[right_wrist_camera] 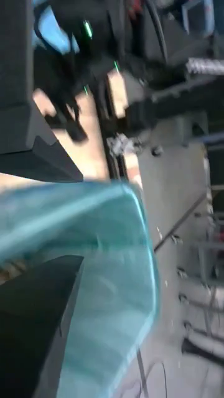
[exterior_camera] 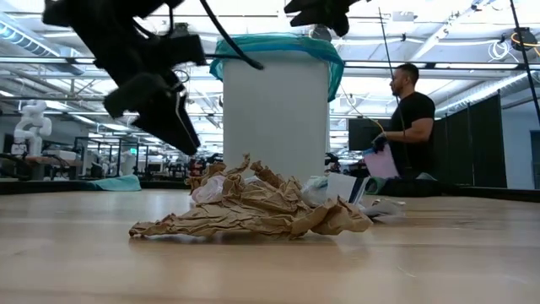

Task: Place trash/remove bag and relplace
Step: Put the brown napkin into the trash bin

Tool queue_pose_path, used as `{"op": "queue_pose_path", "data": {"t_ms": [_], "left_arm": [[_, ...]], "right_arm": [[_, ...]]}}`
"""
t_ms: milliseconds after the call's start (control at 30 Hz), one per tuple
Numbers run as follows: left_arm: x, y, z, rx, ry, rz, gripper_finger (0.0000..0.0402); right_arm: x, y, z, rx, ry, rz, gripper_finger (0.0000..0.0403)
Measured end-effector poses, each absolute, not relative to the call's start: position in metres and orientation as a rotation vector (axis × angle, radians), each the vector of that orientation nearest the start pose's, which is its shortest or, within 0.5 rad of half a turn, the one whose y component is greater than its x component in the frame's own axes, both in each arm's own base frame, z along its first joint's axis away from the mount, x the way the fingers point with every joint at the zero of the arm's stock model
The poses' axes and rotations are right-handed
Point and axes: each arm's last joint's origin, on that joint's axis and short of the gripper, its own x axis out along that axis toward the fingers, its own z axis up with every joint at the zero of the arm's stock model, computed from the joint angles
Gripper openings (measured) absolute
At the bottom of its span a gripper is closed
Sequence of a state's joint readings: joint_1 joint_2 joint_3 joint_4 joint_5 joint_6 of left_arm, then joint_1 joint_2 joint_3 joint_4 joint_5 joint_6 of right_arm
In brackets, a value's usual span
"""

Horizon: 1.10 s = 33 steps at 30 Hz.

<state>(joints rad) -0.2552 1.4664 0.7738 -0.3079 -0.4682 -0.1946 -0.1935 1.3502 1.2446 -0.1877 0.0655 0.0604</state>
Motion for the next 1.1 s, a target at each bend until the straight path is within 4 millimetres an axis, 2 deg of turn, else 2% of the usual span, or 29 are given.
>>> {"op": "queue_pose_path", "data": {"t_ms": [233,433,733,867,1033,1100], "left_arm": [[0.276,-0.047,0.166,0.16,0.933,0.202,0.0219],[0.285,-0.045,0.156,0.135,0.926,0.132,0.0219],[0.292,-0.034,0.14,0.129,0.959,0.228,0.0211],[0.292,-0.032,0.14,0.134,0.957,0.256,0.0165],[0.292,-0.032,0.14,0.107,0.955,0.26,0.004],[0.292,-0.035,0.14,0.076,0.958,0.23,0.0013]], "right_arm": [[0.302,-0.02,0.362,0.033,0.343,-0.206,0.0185],[0.3,0.015,0.354,0.008,0.418,-0.222,0.0181],[0.296,0.04,0.353,-0.018,0.415,-0.242,0.018],[0.295,0.045,0.352,-0.001,0.427,-0.233,0.018],[0.293,0.053,0.351,0.008,0.438,-0.215,0.018],[0.291,0.057,0.349,0.007,0.455,-0.227,0.018]]}}
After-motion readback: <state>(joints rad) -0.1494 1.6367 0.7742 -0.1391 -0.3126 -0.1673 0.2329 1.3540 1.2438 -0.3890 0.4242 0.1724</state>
